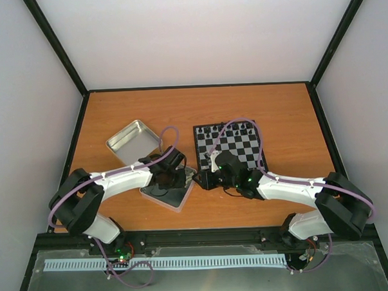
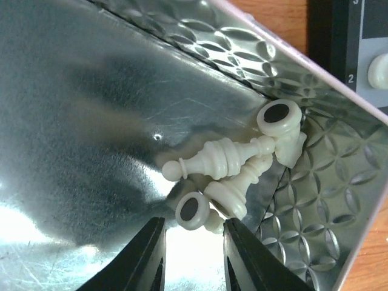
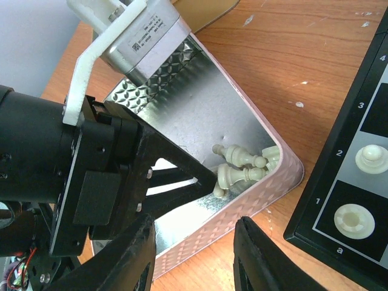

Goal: Set up the chess pieces on the board
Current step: Pick up the chess piece from the storage box.

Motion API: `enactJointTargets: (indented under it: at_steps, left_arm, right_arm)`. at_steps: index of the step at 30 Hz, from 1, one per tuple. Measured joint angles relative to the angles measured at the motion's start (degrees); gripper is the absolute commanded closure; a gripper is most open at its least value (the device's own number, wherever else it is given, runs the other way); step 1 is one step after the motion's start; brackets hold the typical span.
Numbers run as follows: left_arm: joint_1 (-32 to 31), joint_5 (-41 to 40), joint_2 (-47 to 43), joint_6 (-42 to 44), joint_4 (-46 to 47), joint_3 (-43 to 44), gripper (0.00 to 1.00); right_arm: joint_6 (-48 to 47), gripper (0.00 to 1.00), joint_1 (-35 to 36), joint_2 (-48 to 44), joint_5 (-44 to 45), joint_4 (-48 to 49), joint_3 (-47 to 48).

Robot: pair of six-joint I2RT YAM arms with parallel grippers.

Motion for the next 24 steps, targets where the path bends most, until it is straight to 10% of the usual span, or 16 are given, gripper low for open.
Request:
enactJointTargets:
  at_steps: [24]
  left_arm:
    - [-2.08, -4.72, 5.49, -3.93, -1.42, 4.33, 0.68]
  right_arm:
    - [0.26, 0.63, 0.0, 0.0, 0.15, -0.46, -0.02]
